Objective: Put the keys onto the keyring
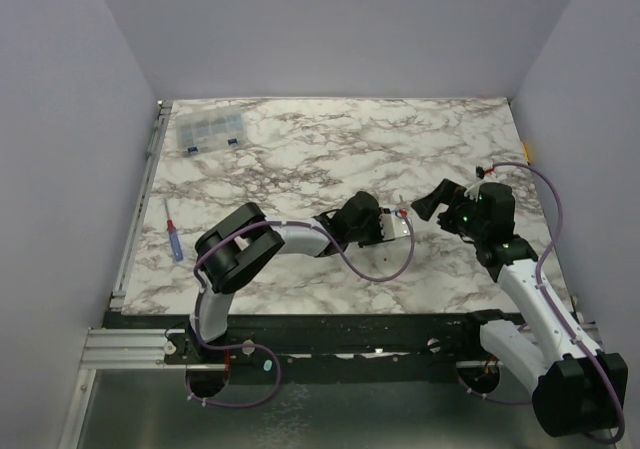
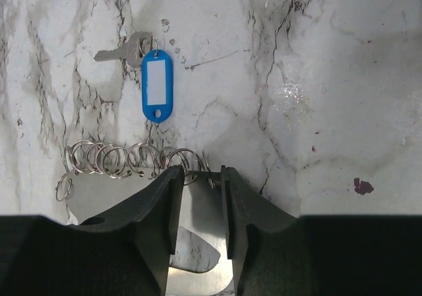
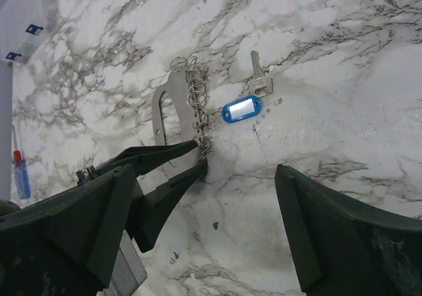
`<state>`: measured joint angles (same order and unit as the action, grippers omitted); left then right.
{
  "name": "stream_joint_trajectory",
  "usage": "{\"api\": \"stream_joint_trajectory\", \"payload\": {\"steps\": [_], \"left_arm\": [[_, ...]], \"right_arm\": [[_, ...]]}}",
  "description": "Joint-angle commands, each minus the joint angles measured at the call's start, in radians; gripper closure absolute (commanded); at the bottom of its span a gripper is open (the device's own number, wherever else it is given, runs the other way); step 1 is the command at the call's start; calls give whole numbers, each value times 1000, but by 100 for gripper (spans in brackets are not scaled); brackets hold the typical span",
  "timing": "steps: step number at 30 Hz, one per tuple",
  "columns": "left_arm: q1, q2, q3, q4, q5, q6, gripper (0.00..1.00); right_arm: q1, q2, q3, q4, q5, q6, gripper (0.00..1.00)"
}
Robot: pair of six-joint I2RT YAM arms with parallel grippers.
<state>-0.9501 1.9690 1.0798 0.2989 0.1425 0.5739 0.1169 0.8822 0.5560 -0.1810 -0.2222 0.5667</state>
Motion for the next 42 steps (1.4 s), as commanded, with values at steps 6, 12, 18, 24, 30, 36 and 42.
{"api": "stream_joint_trajectory", "payload": {"steps": [6, 12, 18, 24, 30, 36, 42], "left_arm": [[3, 38, 35, -29, 19, -57, 69], [3, 24, 35, -28, -1, -71, 65], [4, -5, 12, -22, -22, -68, 57], [7, -28, -33, 27, -2, -92, 56], [10, -19, -35, 49, 24, -115, 58], [13, -12, -23, 56, 13, -108, 63], [16, -18, -26, 55, 13, -108, 78]], "right_arm": [[13, -18, -4, 15, -2, -11, 0], [13, -19, -1, 11, 2, -13, 0], [13, -24, -1, 9, 2, -11, 0], [13, -32, -5, 11, 1, -10, 0], [13, -34, -5, 11, 0, -10, 0], [13, -39, -4, 8, -2, -8, 0], [13, -40, -5, 9, -1, -8, 0]]}}
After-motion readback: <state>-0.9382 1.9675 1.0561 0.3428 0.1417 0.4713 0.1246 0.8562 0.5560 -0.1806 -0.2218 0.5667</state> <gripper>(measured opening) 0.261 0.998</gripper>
